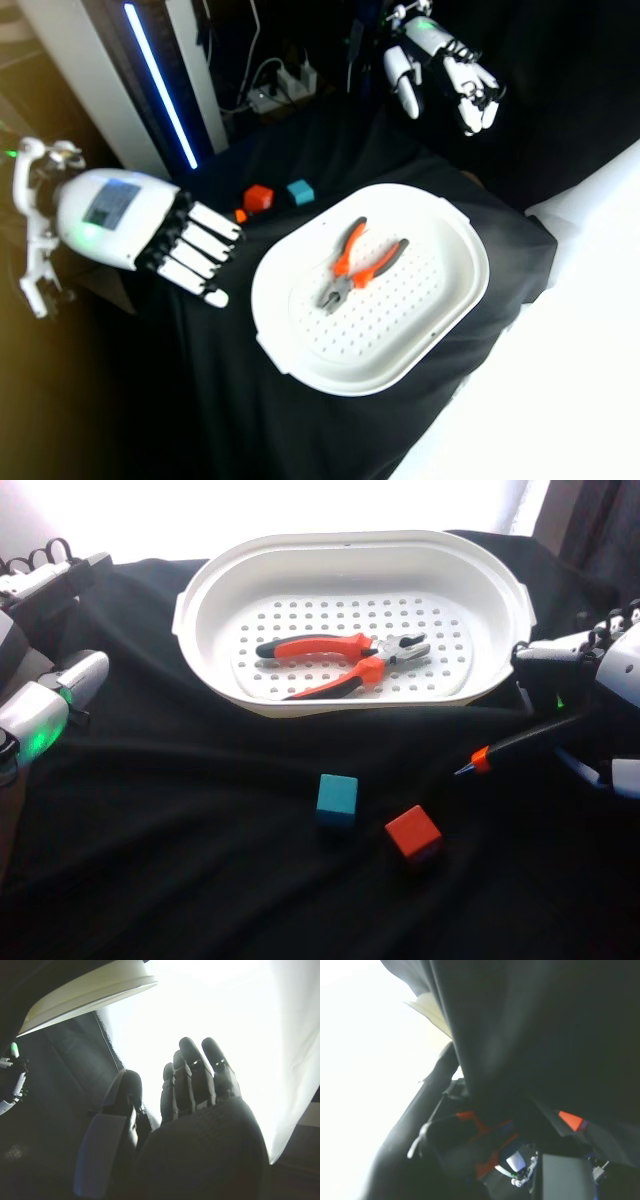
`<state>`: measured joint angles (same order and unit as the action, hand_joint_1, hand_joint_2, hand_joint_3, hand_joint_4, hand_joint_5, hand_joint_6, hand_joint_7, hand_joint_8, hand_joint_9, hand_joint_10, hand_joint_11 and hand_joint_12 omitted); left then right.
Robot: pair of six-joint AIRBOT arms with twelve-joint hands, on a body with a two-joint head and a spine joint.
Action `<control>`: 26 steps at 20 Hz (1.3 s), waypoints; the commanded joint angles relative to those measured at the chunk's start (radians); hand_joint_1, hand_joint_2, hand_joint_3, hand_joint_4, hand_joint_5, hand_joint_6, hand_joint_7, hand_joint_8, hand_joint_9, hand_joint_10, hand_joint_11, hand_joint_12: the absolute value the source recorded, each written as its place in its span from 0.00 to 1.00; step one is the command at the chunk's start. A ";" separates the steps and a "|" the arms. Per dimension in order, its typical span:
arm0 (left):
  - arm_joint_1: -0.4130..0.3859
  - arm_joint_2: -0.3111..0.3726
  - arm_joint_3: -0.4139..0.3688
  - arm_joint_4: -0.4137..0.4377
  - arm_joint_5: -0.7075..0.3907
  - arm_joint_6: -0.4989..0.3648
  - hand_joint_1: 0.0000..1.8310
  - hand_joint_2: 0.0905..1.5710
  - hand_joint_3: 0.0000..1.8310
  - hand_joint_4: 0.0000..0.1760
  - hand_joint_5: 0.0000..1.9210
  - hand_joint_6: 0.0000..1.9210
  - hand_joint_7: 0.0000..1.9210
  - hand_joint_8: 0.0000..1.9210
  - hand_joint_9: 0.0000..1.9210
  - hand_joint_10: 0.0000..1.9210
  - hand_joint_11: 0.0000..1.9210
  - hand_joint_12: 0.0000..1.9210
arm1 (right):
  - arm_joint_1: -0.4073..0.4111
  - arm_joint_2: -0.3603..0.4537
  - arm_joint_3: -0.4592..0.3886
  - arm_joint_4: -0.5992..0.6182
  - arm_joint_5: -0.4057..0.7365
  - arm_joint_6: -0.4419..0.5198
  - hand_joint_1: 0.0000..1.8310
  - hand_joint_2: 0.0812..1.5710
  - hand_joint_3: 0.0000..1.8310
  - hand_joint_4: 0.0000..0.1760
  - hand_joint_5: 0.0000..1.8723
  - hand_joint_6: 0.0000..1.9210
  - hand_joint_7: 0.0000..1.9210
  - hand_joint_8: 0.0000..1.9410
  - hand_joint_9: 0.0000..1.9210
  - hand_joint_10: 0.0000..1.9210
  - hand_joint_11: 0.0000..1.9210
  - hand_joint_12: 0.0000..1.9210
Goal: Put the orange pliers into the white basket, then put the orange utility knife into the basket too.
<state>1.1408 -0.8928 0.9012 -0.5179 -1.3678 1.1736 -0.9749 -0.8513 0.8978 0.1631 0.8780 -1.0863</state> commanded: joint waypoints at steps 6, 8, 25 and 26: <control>-0.003 0.008 0.001 0.022 -0.130 -0.006 0.30 0.94 0.00 0.00 0.15 0.00 0.18 0.00 0.11 0.39 0.00 0.60 | 0.062 0.027 -0.010 -0.049 0.141 -0.003 0.73 0.78 0.04 0.00 0.40 1.00 0.56 1.00 0.67 1.00 0.69 1.00; -0.002 0.008 0.001 0.022 -0.130 -0.006 0.29 0.94 0.00 0.00 0.15 0.00 0.18 0.00 0.12 0.39 0.00 0.64 | 0.087 0.033 -0.013 -0.069 0.143 -0.003 0.72 0.80 0.02 0.00 0.42 1.00 0.61 1.00 0.72 1.00 0.73 1.00; 0.000 0.007 0.000 0.022 -0.131 -0.006 0.31 0.94 0.00 0.00 0.15 0.00 0.18 0.00 0.10 0.43 0.00 0.65 | 0.138 0.006 0.036 -0.043 0.144 -0.003 0.49 0.85 0.01 0.00 0.32 0.84 0.43 0.87 0.46 0.95 0.44 1.00; 0.000 0.007 0.000 0.021 -0.132 -0.006 0.32 0.94 0.00 0.00 0.15 0.00 0.17 0.00 0.09 0.42 0.00 0.66 | 0.141 0.005 0.039 -0.041 0.143 -0.003 0.50 0.84 0.00 0.00 0.33 0.83 0.44 0.87 0.48 0.95 0.46 1.00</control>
<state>1.1461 -0.8928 0.9005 -0.5194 -1.3735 1.1736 -0.8497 -0.8486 0.9302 0.1173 0.8932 -1.0859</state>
